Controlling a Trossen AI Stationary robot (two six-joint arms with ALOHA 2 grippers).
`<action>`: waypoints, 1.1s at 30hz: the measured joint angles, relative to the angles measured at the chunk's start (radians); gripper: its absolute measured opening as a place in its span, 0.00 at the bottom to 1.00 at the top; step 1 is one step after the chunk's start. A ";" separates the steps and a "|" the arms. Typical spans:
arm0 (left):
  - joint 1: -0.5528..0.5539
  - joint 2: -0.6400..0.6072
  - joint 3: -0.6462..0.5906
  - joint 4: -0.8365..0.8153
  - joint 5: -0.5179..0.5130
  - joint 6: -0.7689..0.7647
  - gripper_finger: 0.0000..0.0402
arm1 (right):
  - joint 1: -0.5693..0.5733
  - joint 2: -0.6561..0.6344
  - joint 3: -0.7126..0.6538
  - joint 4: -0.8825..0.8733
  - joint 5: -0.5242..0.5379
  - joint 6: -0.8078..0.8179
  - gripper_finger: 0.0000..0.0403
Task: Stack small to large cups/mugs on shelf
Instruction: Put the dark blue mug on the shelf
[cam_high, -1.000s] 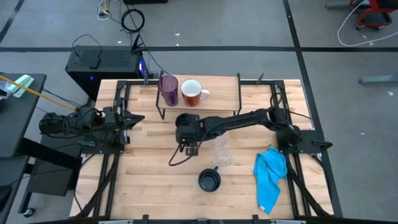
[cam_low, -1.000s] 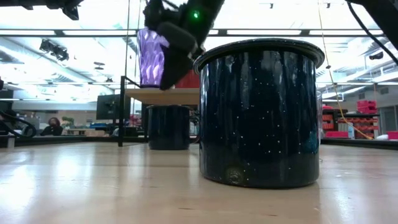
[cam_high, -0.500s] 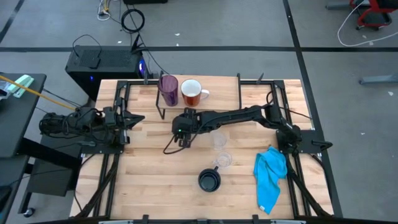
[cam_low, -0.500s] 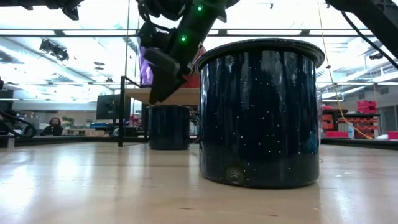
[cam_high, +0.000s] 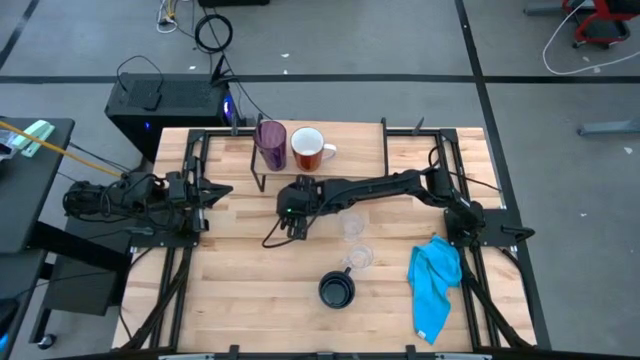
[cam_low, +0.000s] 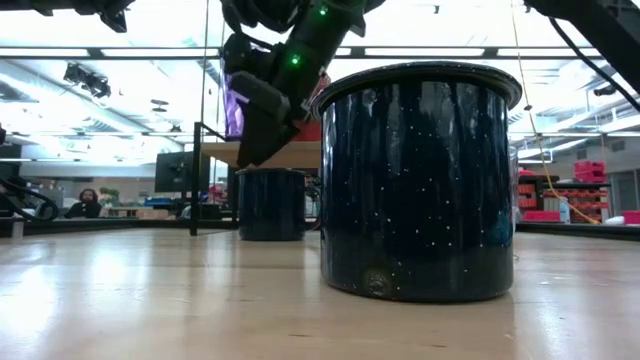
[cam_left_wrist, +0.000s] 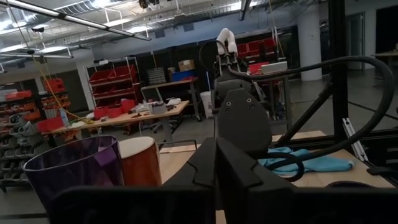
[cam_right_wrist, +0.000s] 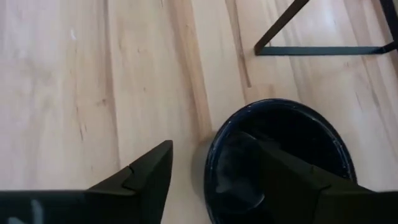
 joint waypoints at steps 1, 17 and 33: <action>0.000 0.000 0.000 0.000 0.000 0.000 0.03 | 0.000 0.000 -0.009 0.005 0.000 0.000 0.55; 0.000 0.000 0.000 0.000 0.000 0.000 0.06 | 0.000 0.001 -0.084 0.028 -0.008 -0.022 0.30; 0.000 0.000 0.000 -0.001 0.000 -0.001 0.06 | 0.046 0.001 0.124 -0.260 -0.146 -0.122 0.05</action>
